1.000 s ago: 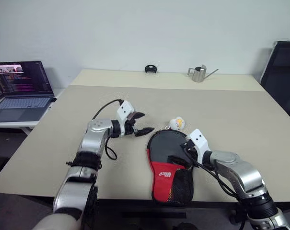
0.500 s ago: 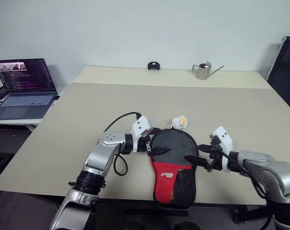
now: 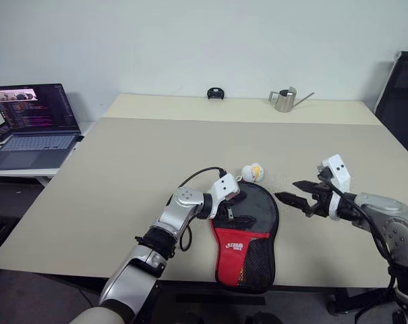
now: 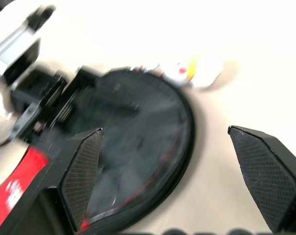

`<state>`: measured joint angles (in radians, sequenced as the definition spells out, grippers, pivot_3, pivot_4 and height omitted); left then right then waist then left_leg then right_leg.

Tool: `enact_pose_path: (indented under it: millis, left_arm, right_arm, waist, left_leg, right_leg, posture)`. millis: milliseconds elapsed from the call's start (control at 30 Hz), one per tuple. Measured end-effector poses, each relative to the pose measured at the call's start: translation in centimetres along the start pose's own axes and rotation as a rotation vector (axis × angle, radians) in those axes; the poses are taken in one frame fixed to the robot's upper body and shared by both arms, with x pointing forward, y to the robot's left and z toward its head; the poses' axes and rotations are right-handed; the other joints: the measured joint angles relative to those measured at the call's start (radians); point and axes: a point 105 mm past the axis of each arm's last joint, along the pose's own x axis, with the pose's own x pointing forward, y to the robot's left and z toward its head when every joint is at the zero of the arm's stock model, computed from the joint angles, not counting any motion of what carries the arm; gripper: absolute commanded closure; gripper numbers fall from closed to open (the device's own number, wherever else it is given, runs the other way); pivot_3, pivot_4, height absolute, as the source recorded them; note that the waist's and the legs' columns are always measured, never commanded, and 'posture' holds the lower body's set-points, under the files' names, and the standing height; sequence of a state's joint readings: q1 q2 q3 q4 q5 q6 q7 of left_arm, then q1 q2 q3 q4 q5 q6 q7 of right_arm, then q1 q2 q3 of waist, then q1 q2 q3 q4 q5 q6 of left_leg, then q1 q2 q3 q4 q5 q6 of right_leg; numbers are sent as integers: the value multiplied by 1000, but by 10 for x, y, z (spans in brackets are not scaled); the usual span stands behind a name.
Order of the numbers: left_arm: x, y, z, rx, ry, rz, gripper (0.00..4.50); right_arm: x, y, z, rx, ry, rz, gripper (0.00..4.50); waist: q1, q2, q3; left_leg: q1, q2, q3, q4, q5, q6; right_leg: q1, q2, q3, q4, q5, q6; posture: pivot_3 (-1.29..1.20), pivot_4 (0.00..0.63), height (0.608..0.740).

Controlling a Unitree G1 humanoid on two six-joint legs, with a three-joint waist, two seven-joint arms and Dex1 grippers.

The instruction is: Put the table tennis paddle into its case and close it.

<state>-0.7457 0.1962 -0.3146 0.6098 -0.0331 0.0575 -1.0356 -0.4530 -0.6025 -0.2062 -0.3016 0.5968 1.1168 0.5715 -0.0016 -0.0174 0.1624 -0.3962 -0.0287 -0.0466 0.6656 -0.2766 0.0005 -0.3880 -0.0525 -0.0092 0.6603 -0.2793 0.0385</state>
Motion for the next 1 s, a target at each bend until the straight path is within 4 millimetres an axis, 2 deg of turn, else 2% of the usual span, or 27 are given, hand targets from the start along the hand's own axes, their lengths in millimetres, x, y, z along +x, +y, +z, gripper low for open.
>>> enact_pose_path:
  millis: [167,333,500,700,867,1000]
  left_arm:
    - [1,0,-1,-7,-5,3,17]
    - [1,-3,0,-4,-12,4,17]
    - [0,-4,0,-7,-13,14,17]
    - [-1,-5,-1,-12,-11,19,17]
    - [-1,-7,-1,-16,-13,17,17]
    - [-1,-8,-1,-18,-11,17,17]
  right_arm:
    - [35,-9,29,35,-74,-3,0]
    - [74,-15,42,41,-94,-11,0]
    - [109,-25,32,67,-72,-38,0]
    - [135,-30,16,54,-35,-78,0]
    - [146,-29,-2,59,9,-83,0]
    - [149,-27,-5,59,13,-79,0]
  waist:
    - [-1,0,0]
    - [-2,1,0]
    - [-3,1,-1]
    - [-7,1,-1]
    - [-7,1,-1]
    - [-9,2,-1]
  left_leg:
    - [2,0,1,0,1,0]
    - [1,0,1,0,1,0]
    - [1,-1,2,0,1,0]
    - [1,0,2,0,1,-1]
    - [1,0,2,0,2,-1]
    - [1,0,2,0,2,-2]
  right_leg:
    - [0,0,0,2,0,0]
    - [0,0,0,2,0,0]
    - [-1,0,0,2,0,0]
    - [-1,0,1,2,0,0]
    - [-1,-1,2,2,0,0]
    - [-1,-1,2,3,0,0]
  posture:
    - [0,150,740]
    - [0,150,740]
    - [0,150,740]
    - [0,150,740]
    - [0,150,740]
    - [0,150,740]
